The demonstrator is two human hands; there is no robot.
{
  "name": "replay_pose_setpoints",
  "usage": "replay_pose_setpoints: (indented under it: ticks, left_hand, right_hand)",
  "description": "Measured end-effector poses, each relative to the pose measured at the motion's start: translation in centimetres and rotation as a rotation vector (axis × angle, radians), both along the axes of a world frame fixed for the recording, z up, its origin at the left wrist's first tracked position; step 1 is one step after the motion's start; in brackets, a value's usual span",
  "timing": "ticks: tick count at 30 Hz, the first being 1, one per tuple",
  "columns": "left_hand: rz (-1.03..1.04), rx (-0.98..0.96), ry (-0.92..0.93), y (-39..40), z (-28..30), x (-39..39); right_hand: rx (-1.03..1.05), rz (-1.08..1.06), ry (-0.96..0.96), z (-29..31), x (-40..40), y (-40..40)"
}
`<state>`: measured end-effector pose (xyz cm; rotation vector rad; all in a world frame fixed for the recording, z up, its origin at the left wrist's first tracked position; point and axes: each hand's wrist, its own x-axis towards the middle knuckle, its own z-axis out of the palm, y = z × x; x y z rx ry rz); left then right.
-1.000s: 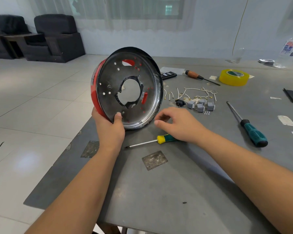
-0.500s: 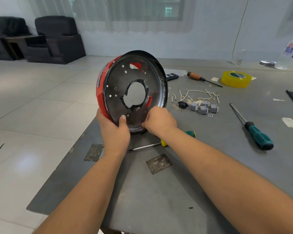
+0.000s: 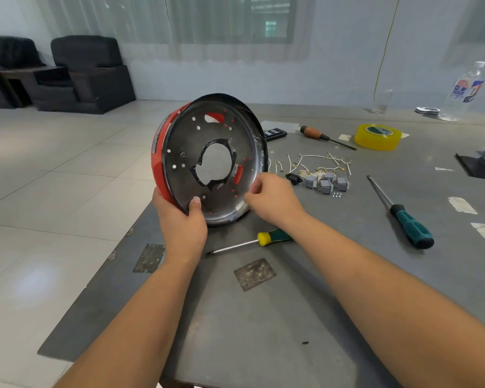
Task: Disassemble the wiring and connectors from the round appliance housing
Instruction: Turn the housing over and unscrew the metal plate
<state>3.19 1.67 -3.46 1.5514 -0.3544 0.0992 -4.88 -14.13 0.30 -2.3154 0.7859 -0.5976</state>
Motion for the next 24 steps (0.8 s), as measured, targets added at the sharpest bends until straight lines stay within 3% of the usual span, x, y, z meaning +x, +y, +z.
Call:
replay_pose_setpoints:
  ticks: [11, 15, 24]
  left_hand:
    - [0.017, -0.003, -0.001, -0.2, -0.3, 0.2]
    - [0.018, -0.001, -0.008, -0.2, -0.4, 0.4]
    - [0.010, 0.008, -0.026, -0.2, -0.7, 0.5]
  right_hand:
    - [0.290, -0.326, -0.319, -1.9, -10.3, -11.5]
    - [0.244, -0.448, -0.406, -2.4, -11.8, -13.1]
    - [-0.049, -0.477, -0.024, -3.1, -11.2, -15.4]
